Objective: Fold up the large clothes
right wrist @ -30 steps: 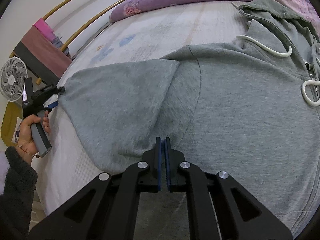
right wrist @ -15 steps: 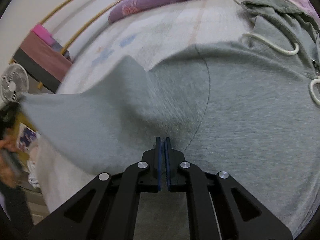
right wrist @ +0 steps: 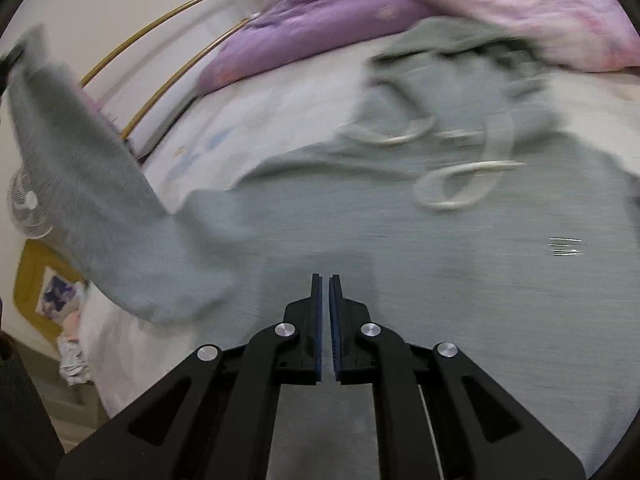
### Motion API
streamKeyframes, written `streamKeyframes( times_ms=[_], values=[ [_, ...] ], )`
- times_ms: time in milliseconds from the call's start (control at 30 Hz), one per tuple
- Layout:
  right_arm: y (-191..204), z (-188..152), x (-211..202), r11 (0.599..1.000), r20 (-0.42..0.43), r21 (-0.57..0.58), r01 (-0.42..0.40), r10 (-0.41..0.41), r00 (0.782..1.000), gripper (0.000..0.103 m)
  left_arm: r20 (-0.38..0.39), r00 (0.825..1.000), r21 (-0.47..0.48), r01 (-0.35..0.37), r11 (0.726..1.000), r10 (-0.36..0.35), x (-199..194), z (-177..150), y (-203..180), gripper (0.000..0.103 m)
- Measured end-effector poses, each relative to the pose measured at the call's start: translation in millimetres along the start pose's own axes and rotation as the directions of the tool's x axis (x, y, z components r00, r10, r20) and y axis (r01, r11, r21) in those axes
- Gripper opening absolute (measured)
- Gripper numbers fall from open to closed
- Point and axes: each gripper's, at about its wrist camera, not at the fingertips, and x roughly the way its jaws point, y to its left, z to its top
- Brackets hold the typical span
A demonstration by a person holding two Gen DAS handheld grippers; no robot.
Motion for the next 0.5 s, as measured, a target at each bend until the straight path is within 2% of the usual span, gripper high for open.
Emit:
streamKeyframes(
  times_ms=[100, 167, 267, 300, 333, 400, 467, 500],
  values=[
    [-41, -4, -42, 0.996, 0.018, -0.006, 0.093, -0.093, 0.996, 0.005, -0.061, 0.997, 0.056, 0.054, 0.997, -0.050, 54, -32, -76, 0.007],
    [-76, -4, -75, 0.979, 0.026, -0.007, 0.202, -0.202, 0.979, 0.005, -0.117, 0.988, 0.060, 0.107, 0.992, -0.100, 84, -59, -113, 0.007],
    [-122, 0, -116, 0.932, 0.058, 0.045, 0.360, -0.362, 0.930, 0.005, -0.217, 0.967, 0.040, 0.148, 0.988, -0.136, 122, -112, -165, 0.007],
    [-141, 2, -135, 0.901, 0.081, 0.074, 0.428, -0.433, 0.898, 0.005, -0.246, 0.958, 0.026, 0.157, 0.987, -0.146, 128, -126, -174, 0.007],
    [-153, 2, -150, 0.878, 0.111, 0.090, 0.470, -0.478, 0.871, 0.005, -0.298, 0.943, 0.005, 0.156, 0.988, -0.147, 141, -148, -186, 0.007],
    [-170, 5, -174, 0.851, 0.156, 0.105, 0.514, -0.525, 0.837, 0.005, -0.378, 0.918, 0.015, 0.137, 0.990, -0.121, 159, -184, -201, 0.007],
    [-183, 8, -188, 0.856, 0.170, 0.126, 0.501, -0.516, 0.839, 0.005, -0.434, 0.894, 0.019, 0.129, 0.992, -0.108, 175, -214, -210, 0.007],
    [-191, 10, -192, 0.856, 0.166, 0.132, 0.500, -0.516, 0.840, 0.005, -0.474, 0.874, 0.008, 0.126, 0.992, -0.107, 185, -230, -214, 0.007]
  ],
)
